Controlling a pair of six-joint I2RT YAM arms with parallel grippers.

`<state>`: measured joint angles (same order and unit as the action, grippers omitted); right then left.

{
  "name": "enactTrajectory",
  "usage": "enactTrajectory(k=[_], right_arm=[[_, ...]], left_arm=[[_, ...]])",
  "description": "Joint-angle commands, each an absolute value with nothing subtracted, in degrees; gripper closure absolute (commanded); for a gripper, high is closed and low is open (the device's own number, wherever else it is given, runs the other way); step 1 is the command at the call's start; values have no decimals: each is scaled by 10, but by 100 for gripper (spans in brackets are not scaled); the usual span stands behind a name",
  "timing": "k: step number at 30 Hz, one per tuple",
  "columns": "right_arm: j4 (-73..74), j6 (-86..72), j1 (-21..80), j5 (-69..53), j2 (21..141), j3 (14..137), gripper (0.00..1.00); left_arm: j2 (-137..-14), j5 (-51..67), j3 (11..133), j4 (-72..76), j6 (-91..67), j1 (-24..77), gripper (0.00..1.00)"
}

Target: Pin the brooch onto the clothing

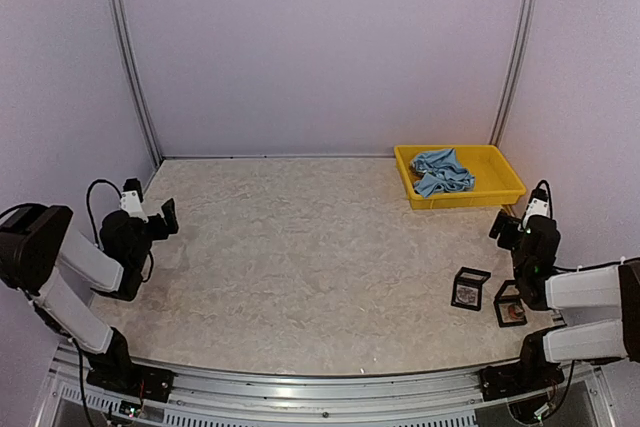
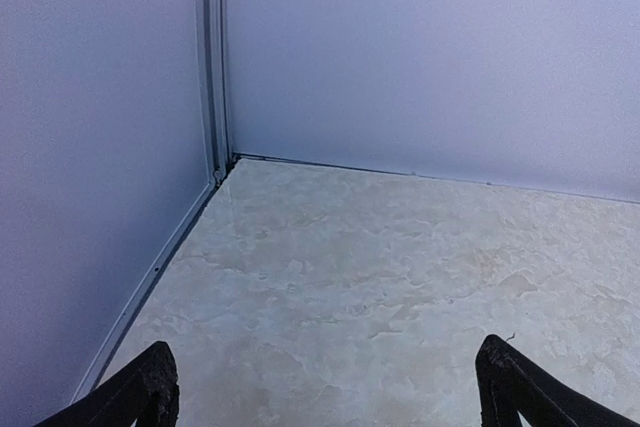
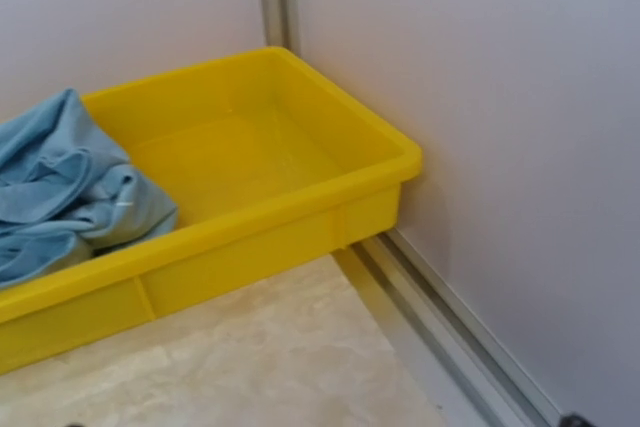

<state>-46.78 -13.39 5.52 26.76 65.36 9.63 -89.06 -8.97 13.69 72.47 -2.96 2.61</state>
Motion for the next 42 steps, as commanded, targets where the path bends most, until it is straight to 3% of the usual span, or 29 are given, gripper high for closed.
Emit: enactTrajectory(k=[1,6,11,14,21,28,30,34,42], right_arm=[[-367,-138,57,305,650,163,1],[-177,-106,57,254,665,309,0],[-47,-68,57,84,709,463,1],[42,-74,56,99,790,576,3],[181,-88,56,47,1067,832,6],[319,-87,60,-48,1316,1067,17],[339,-82,63,-51,1352,1107,30],[334,-78,64,-33,1346,1135,100],[303,-19,98,-28,1179,1207,100]], left_arm=[[-800,-189,190,581,-57,28,1],[-725,-279,212,553,-88,105,1],[-698,-404,311,550,149,285,1],[-713,-347,367,520,198,318,1],[-740,-198,382,535,59,318,1],[-735,-186,406,384,-30,342,1],[-726,-202,388,383,-31,361,1],[-709,-210,374,372,-34,381,1],[-646,-245,394,300,-53,391,1]])
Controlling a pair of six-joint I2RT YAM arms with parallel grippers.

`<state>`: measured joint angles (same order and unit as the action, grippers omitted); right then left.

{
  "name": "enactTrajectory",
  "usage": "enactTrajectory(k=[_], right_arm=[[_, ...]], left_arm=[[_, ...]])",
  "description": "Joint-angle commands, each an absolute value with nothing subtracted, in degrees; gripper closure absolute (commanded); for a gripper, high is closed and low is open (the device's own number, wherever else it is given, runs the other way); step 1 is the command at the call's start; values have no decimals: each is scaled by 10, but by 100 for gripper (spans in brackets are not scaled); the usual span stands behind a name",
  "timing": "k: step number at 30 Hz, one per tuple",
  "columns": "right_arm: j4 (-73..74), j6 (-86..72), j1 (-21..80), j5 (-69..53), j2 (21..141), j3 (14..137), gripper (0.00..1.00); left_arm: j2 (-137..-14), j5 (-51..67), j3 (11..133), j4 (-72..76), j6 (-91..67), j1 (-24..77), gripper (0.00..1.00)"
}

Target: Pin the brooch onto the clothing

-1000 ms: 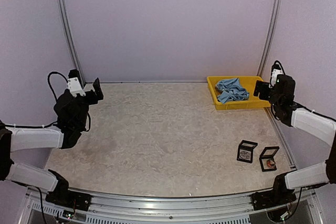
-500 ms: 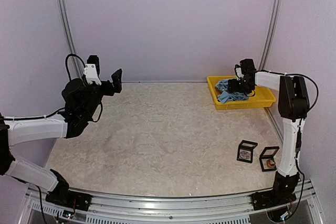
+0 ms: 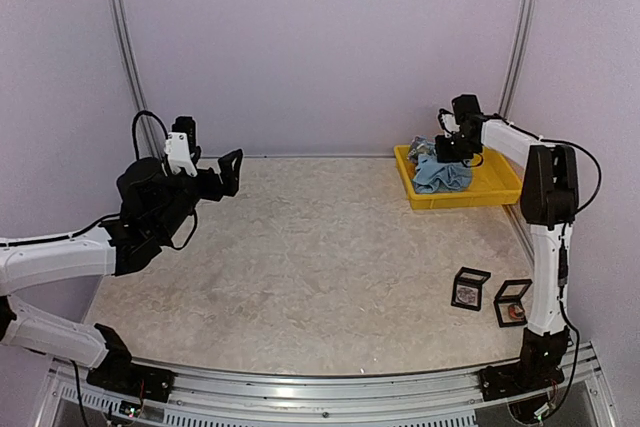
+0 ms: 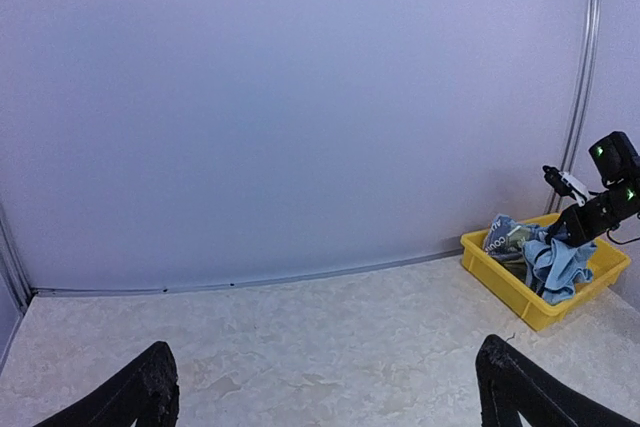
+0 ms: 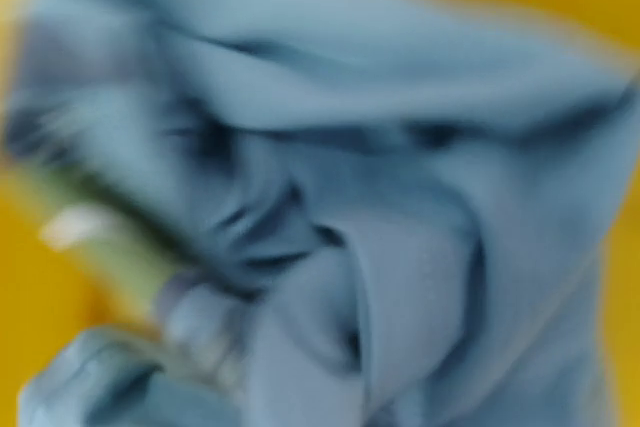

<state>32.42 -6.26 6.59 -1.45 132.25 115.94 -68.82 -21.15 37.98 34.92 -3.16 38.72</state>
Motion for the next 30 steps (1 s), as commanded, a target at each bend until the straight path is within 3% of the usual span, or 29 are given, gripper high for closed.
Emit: enactTrajectory(k=[1,7,16,21,24,26,27,30], right_arm=[[297,-8,114,-40,1150,1206,100],[252,78,280,-149,999,1119,100],[31,-77,392,-436,958,913,100],[67,-113,387,-267,1034,890,98],[148,-116,365,-175,1124,940,49],[204,-116,348,-120,1170,980,28],[230,-115,342,-88,1186,997,23],[274,-98,338,12,1188,1011,22]], left_arm=[[-633,-257,399,283,-58,391,1],[-561,-308,378,262,-72,391,1],[-482,-349,370,251,-74,394,1],[-466,-371,356,231,-89,395,6],[-480,-406,355,180,-135,395,12],[-501,-395,359,133,-165,397,14],[-514,-382,361,109,-178,402,14],[-548,-337,363,60,-206,435,15]])
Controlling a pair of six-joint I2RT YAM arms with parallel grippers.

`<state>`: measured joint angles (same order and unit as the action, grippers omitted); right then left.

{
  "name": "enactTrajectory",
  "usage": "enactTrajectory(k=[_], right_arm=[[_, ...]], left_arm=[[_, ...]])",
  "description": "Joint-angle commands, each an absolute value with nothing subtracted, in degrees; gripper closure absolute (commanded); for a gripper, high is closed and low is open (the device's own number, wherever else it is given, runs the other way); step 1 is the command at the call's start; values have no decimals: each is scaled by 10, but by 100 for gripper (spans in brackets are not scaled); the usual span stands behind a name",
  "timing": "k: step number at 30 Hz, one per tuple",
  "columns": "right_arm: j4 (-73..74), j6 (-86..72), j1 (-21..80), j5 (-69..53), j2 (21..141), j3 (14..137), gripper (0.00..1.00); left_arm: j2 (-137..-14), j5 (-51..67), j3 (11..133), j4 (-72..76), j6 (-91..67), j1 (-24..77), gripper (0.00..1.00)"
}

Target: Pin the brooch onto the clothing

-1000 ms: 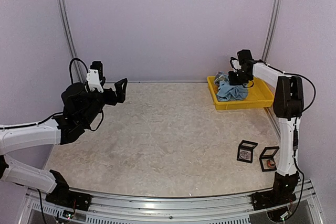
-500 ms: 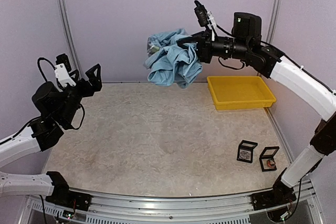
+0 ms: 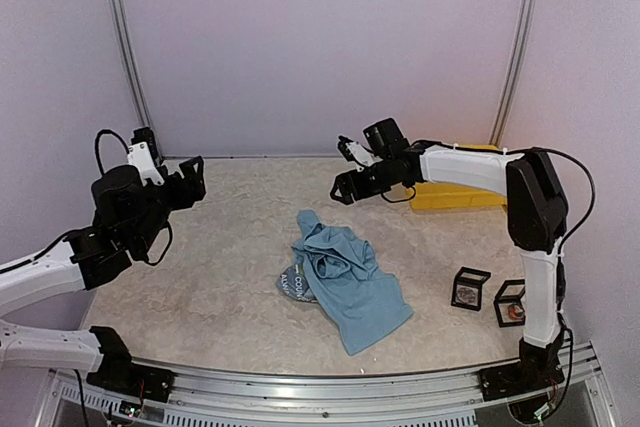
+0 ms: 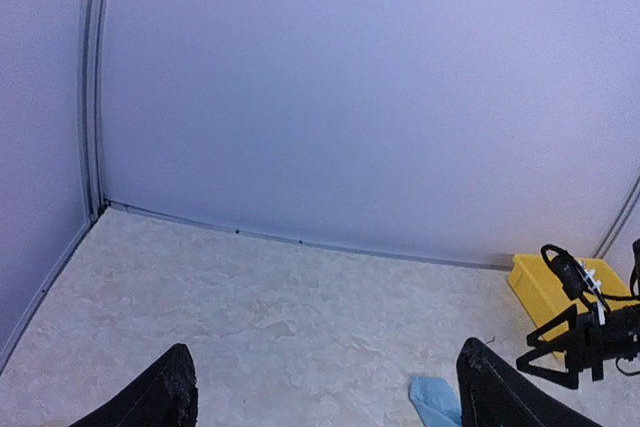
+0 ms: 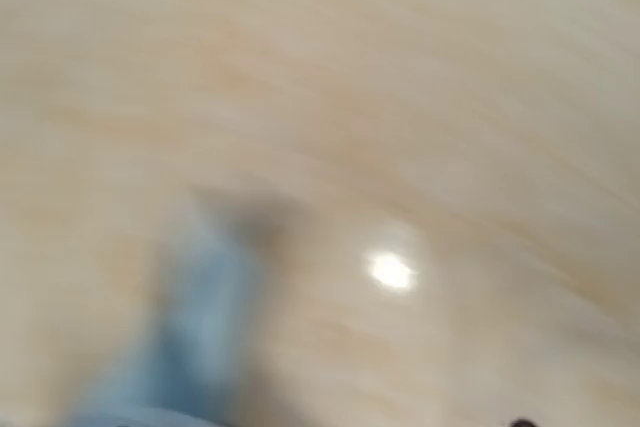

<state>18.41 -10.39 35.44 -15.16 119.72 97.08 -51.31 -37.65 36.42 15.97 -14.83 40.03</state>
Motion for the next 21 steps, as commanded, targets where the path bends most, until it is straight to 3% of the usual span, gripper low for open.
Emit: enactTrajectory(k=[1,6,12,21], right_arm=[[282,-92,340,40,1178,1003,22],[289,-70,383,64,1085,906,29],[262,-111,555,90,992,736,31],[310,-245,739,159,1070,676,22]], left_arm=[[-560,-317,358,56,-205,455,15],[-602,-301,324,72,-172,557,15],[-634,-269,271,147,-188,573,11],[-656,-271,259,146,-213,565,6]])
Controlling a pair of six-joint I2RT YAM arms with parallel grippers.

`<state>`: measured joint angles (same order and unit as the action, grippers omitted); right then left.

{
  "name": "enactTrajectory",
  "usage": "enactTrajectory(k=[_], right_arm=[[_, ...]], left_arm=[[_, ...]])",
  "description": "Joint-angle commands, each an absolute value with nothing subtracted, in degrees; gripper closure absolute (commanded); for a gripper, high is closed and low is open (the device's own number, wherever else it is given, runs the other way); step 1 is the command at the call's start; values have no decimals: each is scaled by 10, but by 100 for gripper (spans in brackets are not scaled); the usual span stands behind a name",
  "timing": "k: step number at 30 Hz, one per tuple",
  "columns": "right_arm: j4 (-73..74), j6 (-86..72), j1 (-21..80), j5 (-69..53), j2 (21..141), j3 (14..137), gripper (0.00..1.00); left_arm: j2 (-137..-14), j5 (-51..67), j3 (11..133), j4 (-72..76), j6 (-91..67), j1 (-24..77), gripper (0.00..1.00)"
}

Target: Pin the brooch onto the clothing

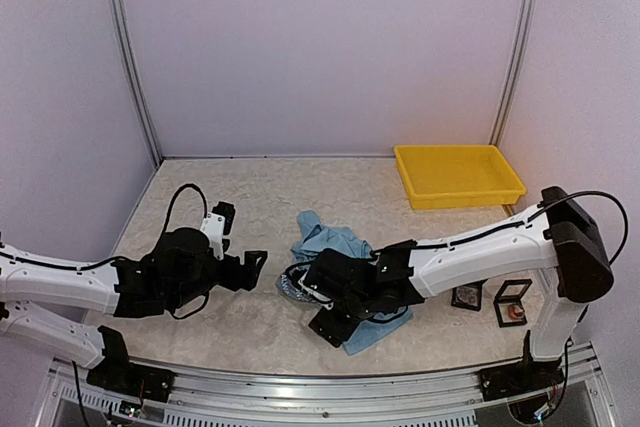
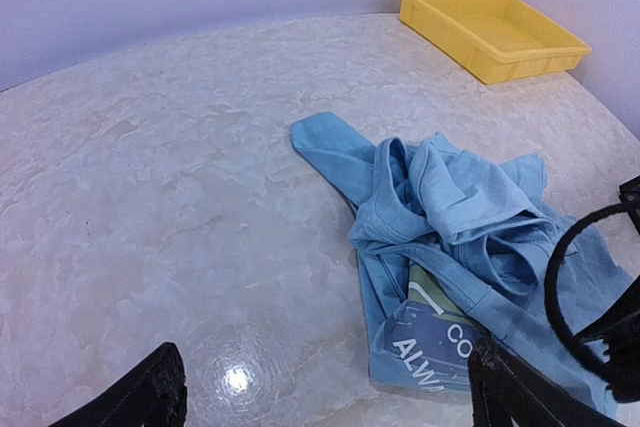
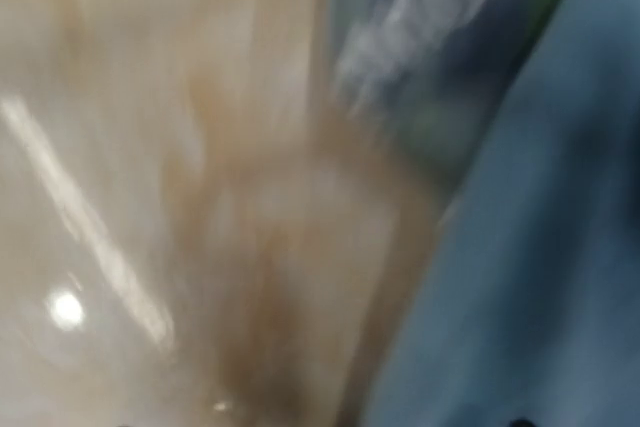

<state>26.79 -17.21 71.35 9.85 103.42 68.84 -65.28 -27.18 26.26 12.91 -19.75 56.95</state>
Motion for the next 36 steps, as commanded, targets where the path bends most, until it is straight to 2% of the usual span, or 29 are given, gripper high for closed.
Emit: enactTrajectory(k=[1,3,5,6,7,10,18,22,26,31,36], right_arm=[[324,-259,745,164,1087,675,21],[352,-285,749,170,1122,680,22],[372,-298,755,174,1150,684,29],[376,-300,759,174,1159,684,39],[378,-302,761,174,1163,684,53],[375,-294,762,163,1150,687,100],[354,-207,715,147,1011,777,100],[307,-210,634,119,887,740,100],[281,-231,524,109,794,674,100],[230,-249,418,36,733,594,100],[216,-230,390,-32,733,572,100]], left_arm=[[-656,-274,259,142,-214,563,6],[-654,-275,258,138,-217,563,6],[-650,-270,256,138,-218,562,6],[-646,-270,255,138,-219,562,6],[-644,-271,253,138,-219,562,6],[-635,-272,245,141,-221,562,6],[-633,-223,240,153,-192,564,7],[-625,-132,212,229,-145,569,1],[-655,-77,221,255,-99,574,1],[-782,-77,301,231,-35,581,1],[-916,-116,374,182,-1,581,1]])
